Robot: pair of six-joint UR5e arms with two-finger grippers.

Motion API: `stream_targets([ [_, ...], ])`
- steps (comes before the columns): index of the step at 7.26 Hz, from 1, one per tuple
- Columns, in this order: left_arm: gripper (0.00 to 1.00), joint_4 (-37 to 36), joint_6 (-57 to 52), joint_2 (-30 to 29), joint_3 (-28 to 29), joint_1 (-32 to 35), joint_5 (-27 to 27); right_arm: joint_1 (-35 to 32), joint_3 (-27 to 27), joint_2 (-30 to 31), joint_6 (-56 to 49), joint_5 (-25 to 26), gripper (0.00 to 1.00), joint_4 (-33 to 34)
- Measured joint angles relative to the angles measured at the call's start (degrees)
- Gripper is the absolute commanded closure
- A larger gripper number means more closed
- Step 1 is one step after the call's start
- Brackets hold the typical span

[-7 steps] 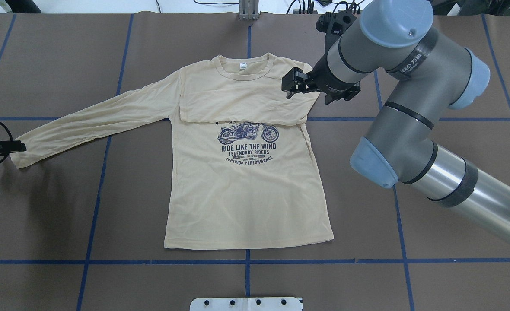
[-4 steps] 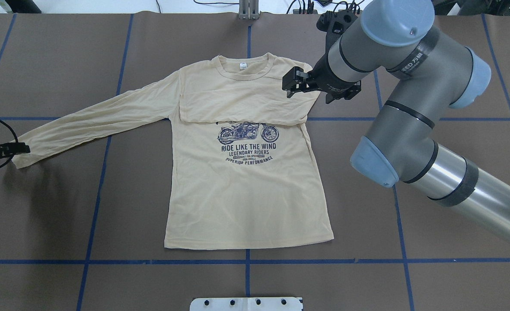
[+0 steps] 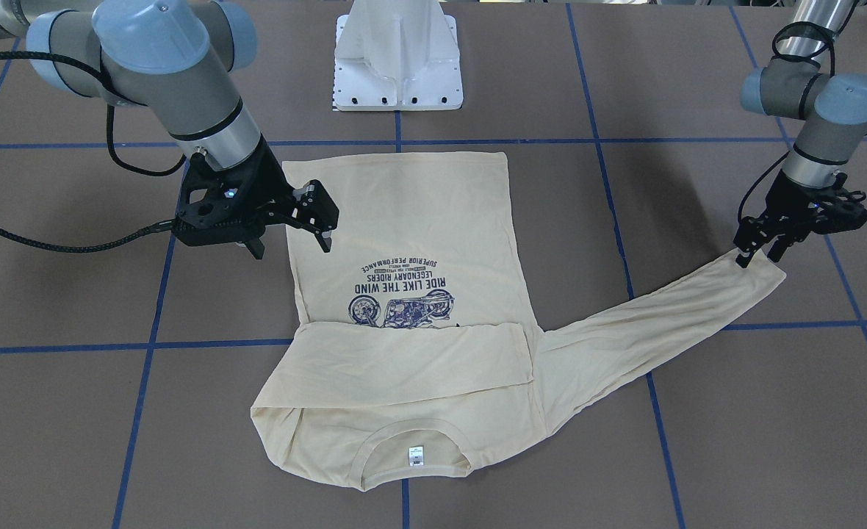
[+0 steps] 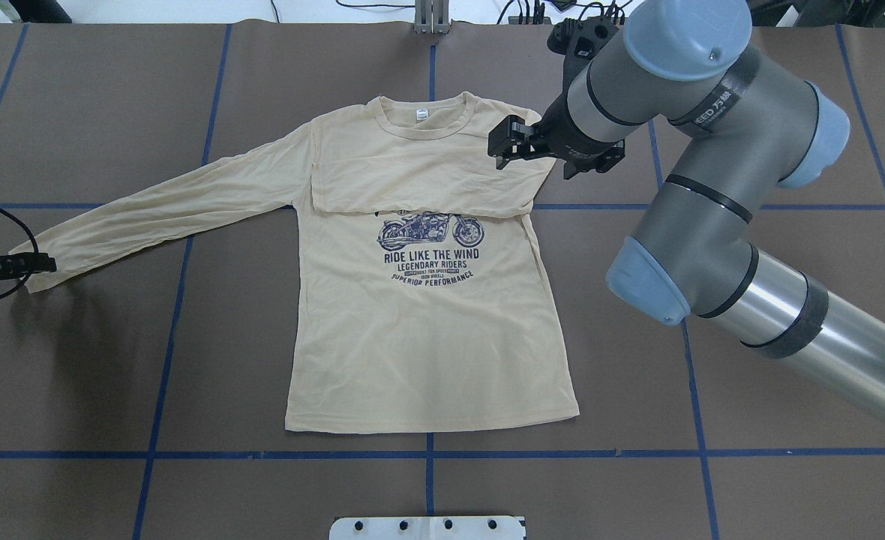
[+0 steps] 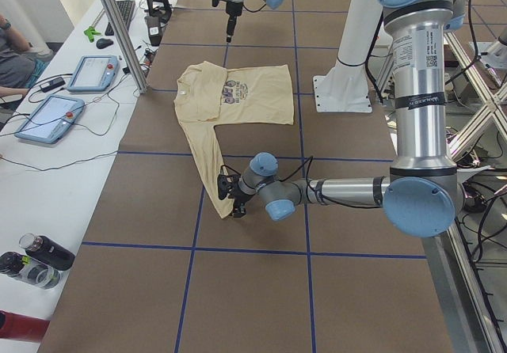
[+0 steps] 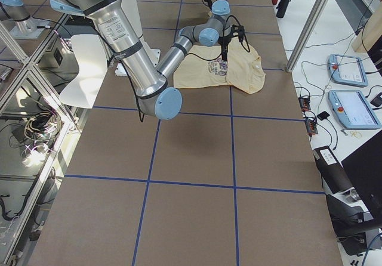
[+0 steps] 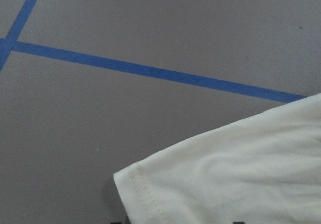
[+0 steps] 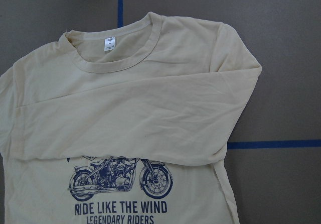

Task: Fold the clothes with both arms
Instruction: 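Raise the right gripper off the shirt while the left gripper approaches the other cuff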

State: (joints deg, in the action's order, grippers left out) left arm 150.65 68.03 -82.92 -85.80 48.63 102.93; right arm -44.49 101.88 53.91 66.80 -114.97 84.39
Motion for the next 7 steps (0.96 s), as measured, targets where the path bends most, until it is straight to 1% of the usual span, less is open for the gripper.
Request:
stream_targets([
  [1, 1.0, 0.0, 0.0, 0.0, -0.1, 0.0, 0.1, 0.0, 0.0, 0.0, 0.0, 0.0, 0.0, 0.0],
  [5, 1.0, -0.1, 0.0, 0.2, -2.2, 0.2, 0.9, -0.1, 0.0, 0.2, 0.0, 0.0, 0.0, -0.1],
  [7, 1.0, -1.0, 0.2, 0.6, -5.8, 0.5, 5.1, -0.2, 0.1, 0.3, 0.0, 0.0, 0.0, -0.2],
])
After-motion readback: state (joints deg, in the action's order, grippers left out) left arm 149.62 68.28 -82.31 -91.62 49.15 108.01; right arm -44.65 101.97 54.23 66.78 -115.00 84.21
